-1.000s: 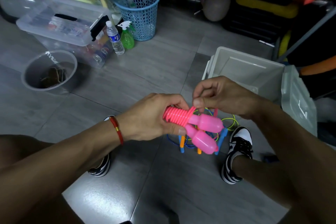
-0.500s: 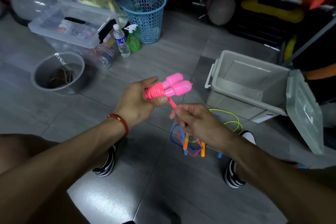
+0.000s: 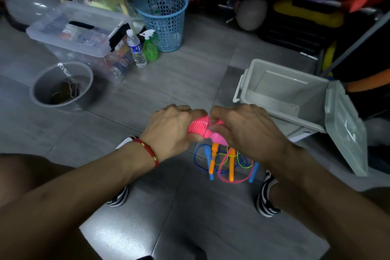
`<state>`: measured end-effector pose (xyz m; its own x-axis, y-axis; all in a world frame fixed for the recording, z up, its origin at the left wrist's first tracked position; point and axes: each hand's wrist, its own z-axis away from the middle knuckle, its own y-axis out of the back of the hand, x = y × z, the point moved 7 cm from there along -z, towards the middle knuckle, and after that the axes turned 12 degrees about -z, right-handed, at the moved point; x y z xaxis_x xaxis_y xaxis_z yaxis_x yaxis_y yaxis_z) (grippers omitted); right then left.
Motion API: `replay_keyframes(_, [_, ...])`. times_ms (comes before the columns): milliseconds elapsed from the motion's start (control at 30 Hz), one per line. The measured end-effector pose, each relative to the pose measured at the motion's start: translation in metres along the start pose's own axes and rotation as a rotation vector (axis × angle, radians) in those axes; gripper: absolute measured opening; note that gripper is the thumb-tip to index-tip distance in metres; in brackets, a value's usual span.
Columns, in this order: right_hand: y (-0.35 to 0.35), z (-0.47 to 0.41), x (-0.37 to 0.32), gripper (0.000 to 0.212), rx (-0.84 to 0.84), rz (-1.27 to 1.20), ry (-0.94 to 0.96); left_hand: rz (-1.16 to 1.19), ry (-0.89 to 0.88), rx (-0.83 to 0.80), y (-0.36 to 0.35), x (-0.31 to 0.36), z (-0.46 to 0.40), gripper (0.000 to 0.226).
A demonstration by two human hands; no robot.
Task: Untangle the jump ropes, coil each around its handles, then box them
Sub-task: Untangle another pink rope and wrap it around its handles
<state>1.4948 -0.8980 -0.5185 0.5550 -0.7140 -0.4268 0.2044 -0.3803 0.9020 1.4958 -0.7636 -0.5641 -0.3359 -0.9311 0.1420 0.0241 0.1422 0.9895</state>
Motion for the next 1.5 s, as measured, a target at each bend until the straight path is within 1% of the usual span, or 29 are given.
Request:
replay_keyframes(67, [0.005,-0.001,0.009,0.023,0.029,-0.056,-0.019,0.064,-0.056,-0.025,-0.003,0.006,0.000,0.048])
replay_keyframes(133, [0.004,0.001,0.019,0.027,0.043,-0.090,-0.061,0.114,-0.056,-0.045,-0.004,0.009,0.001,0.055])
replay_keyframes(200, [0.003,0.001,0.029,0.031,0.049,-0.101,-0.089,0.134,-0.062,-0.035,-0.006,0.008,0.001,0.056])
replay_keyframes(267, [0.004,0.000,0.036,0.033,0.017,-0.151,-0.118,0.129,-0.096,-0.031,-0.006,0.010,0.001,0.050])
replay_keyframes(333, [0.005,-0.002,0.041,0.031,-0.033,-0.228,-0.117,0.146,-0.148,-0.023,-0.005,0.015,0.002,0.039])
replay_keyframes(400, [0.008,-0.004,0.044,0.030,-0.069,-0.305,-0.116,0.170,-0.203,-0.022,0.000,0.022,0.002,0.033])
replay_keyframes(467, [0.013,-0.004,0.048,0.032,-0.075,-0.373,-0.132,0.223,-0.249,-0.062,0.003,0.025,0.002,0.030])
replay_keyframes(533, [0.013,-0.004,0.054,0.034,-0.074,-0.452,-0.140,0.386,-0.253,-0.170,0.001,0.024,0.003,0.030])
replay_keyframes(600, [0.010,-0.004,0.060,0.032,-0.074,-0.669,-0.150,0.691,-0.222,-0.290,0.002,0.021,0.005,0.037])
replay_keyframes(633, [0.008,-0.004,0.063,0.029,-0.069,-0.786,-0.154,0.826,-0.201,-0.327,0.003,0.020,0.006,0.041])
replay_keyframes(667, [0.004,-0.003,0.066,0.024,-0.060,-0.878,-0.155,0.917,-0.186,-0.330,0.006,0.019,0.006,0.044])
replay_keyframes(733, [-0.002,-0.002,0.068,0.011,-0.018,-1.025,-0.143,1.050,-0.140,-0.258,0.014,0.015,0.004,0.046])
replay_keyframes(767, [-0.005,-0.002,0.067,0.011,0.014,-1.092,-0.140,1.125,-0.086,-0.206,0.017,0.011,0.002,0.046])
replay_keyframes(800, [-0.008,-0.001,0.066,0.022,0.056,-1.113,-0.140,1.193,-0.016,-0.147,0.019,0.006,0.000,0.046])
replay_keyframes(833, [-0.013,0.000,0.064,0.033,0.093,-1.085,-0.143,1.239,0.056,-0.088,0.020,0.000,-0.001,0.046])
replay_keyframes(867, [-0.019,0.001,0.058,0.037,0.115,-1.016,-0.156,1.259,0.132,-0.032,0.018,-0.007,-0.002,0.045])
replay_keyframes(900, [-0.027,0.003,0.051,0.033,0.116,-0.936,-0.171,1.262,0.205,0.014,0.016,-0.013,-0.003,0.044])
replay_keyframes(933, [-0.034,0.003,0.043,0.028,0.117,-0.871,-0.189,1.256,0.272,0.052,0.011,-0.019,-0.004,0.042])
replay_keyframes(1033, [-0.054,0.003,0.026,0.027,0.113,-0.824,-0.288,1.186,0.419,0.124,-0.003,-0.033,-0.006,0.035])
replay_keyframes(1133, [-0.066,0.007,0.022,0.029,0.170,-0.940,-0.515,1.076,0.472,0.199,-0.008,-0.042,-0.012,0.033])
replay_keyframes(1200, [-0.066,0.010,0.019,0.029,0.231,-1.063,-0.659,0.937,0.428,0.244,-0.008,-0.041,-0.017,0.039])
replay_keyframes(1300, [-0.053,0.007,0.016,0.020,0.316,-1.286,-0.744,0.542,0.368,0.299,0.002,-0.034,-0.022,0.060])
replay_keyframes(1333, [-0.049,0.004,0.018,0.020,0.335,-1.349,-0.761,0.423,0.324,0.342,0.008,-0.030,-0.023,0.060])
replay_keyframes(1400, [-0.044,0.000,0.022,0.027,0.361,-1.489,-0.804,0.259,0.196,0.466,0.019,-0.017,-0.022,0.052])
replay_keyframes(1500, [-0.045,0.003,0.030,0.042,0.393,-1.621,-0.856,0.142,0.019,0.652,0.025,0.005,-0.013,0.042])
